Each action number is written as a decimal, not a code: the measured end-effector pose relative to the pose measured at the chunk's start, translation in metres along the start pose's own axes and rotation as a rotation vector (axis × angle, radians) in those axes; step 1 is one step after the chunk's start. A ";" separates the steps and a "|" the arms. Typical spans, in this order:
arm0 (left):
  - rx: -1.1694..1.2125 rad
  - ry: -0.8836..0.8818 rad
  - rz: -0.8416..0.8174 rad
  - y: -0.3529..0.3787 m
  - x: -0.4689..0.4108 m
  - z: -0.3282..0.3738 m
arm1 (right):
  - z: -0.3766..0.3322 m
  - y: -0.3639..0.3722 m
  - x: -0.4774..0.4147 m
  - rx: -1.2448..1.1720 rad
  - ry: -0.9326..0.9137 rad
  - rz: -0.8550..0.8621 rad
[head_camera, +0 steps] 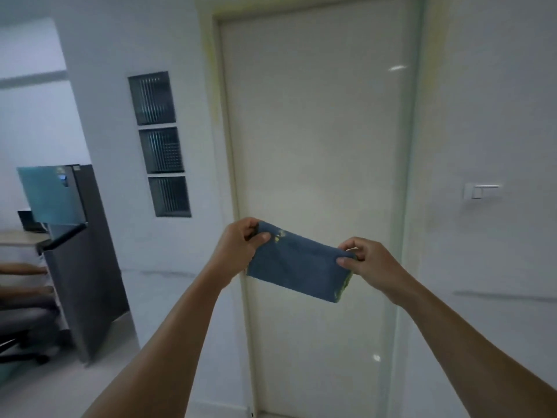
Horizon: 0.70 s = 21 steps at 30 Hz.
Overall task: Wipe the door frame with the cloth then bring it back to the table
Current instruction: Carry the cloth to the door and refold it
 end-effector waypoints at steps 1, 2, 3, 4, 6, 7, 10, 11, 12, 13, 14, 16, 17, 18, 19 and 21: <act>-0.009 0.011 0.019 -0.008 -0.008 -0.001 | 0.001 0.008 -0.010 -0.007 -0.008 -0.018; -0.024 0.022 0.033 -0.014 -0.014 -0.001 | 0.000 0.016 -0.018 -0.011 -0.013 -0.038; -0.043 0.030 0.049 -0.020 -0.023 -0.004 | 0.000 0.025 -0.028 -0.017 -0.019 -0.059; -0.067 0.039 0.061 -0.025 -0.030 -0.005 | 0.000 0.032 -0.037 -0.028 -0.020 -0.083; -0.117 0.054 0.071 -0.032 -0.047 -0.008 | 0.000 0.047 -0.053 -0.065 -0.018 -0.147; -0.152 0.066 0.065 -0.034 -0.057 -0.009 | 0.000 0.056 -0.063 -0.093 -0.023 -0.177; -0.303 0.134 -0.009 -0.030 -0.081 -0.011 | -0.002 0.078 -0.090 -0.180 -0.054 -0.224; -0.352 0.155 -0.033 -0.027 -0.088 -0.012 | -0.005 0.084 -0.100 -0.204 -0.072 -0.233; -0.386 0.174 -0.050 -0.023 -0.094 -0.012 | -0.007 0.090 -0.110 -0.227 -0.094 -0.253; -0.403 0.181 -0.054 -0.020 -0.104 -0.014 | -0.007 0.098 -0.123 -0.245 -0.122 -0.279; -0.394 0.180 -0.063 -0.018 -0.110 -0.015 | -0.009 0.104 -0.133 -0.256 -0.145 -0.298; -0.355 0.140 -0.063 -0.017 -0.125 -0.019 | -0.010 0.115 -0.156 -0.265 -0.189 -0.333; -0.350 0.110 -0.057 -0.016 -0.138 -0.021 | -0.009 0.119 -0.172 -0.267 -0.210 -0.354; -0.349 0.078 -0.059 -0.013 -0.148 -0.024 | -0.007 0.122 -0.184 -0.267 -0.223 -0.368; -0.357 0.048 -0.046 -0.013 -0.161 -0.026 | -0.005 0.125 -0.200 -0.262 -0.234 -0.371; -0.348 0.042 0.044 -0.015 -0.180 -0.032 | 0.001 0.128 -0.224 -0.250 -0.239 -0.349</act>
Point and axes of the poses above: each hand's wrist, its own x-axis away from the middle knuckle, its own y-axis out of the palm, z = x × y, the point moved 5 cm from there along -x, towards the middle knuckle, and after that the axes turned 11 degrees about -y, right-handed, at the moved point
